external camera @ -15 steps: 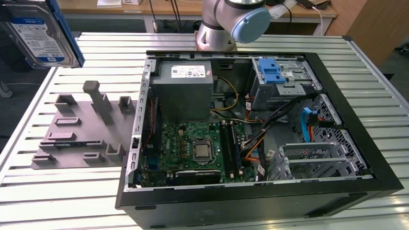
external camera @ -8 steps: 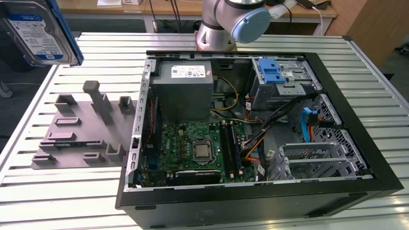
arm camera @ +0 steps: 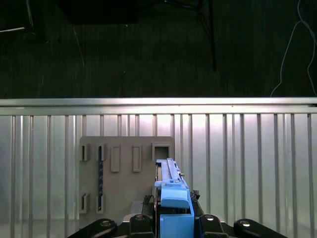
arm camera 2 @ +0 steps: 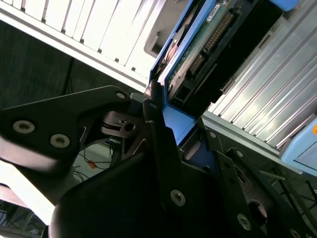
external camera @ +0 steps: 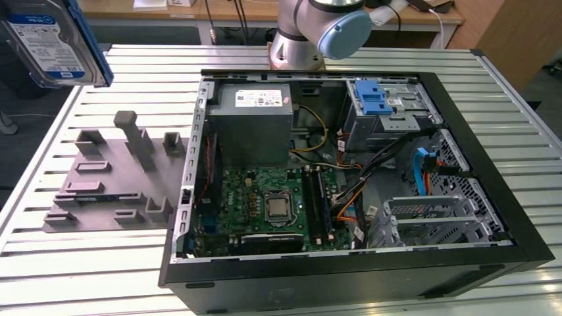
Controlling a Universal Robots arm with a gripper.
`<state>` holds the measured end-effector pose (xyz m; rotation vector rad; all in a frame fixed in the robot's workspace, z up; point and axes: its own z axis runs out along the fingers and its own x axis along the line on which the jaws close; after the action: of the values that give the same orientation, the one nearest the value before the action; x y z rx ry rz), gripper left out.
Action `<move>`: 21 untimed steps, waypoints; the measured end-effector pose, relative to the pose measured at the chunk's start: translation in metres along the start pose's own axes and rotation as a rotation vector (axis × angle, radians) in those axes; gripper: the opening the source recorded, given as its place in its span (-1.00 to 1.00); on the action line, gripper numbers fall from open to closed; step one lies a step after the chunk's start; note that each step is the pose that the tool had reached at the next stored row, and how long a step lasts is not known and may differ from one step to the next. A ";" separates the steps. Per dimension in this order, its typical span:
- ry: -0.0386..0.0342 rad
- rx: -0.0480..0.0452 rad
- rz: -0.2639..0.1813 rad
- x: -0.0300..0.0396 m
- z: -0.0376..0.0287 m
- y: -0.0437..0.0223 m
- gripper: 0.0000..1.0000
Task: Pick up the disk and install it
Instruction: 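Pick up the disk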
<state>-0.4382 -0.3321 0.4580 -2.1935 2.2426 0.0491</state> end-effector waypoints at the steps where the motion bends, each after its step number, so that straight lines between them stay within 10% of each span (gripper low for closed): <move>1: 0.0000 0.0000 0.000 0.0000 -0.0008 0.0000 -0.27; 21: 0.0000 0.0000 0.000 -0.0003 -0.0075 -0.0028 -0.27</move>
<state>-0.4353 -0.3321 0.4655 -2.1936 2.2426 0.0491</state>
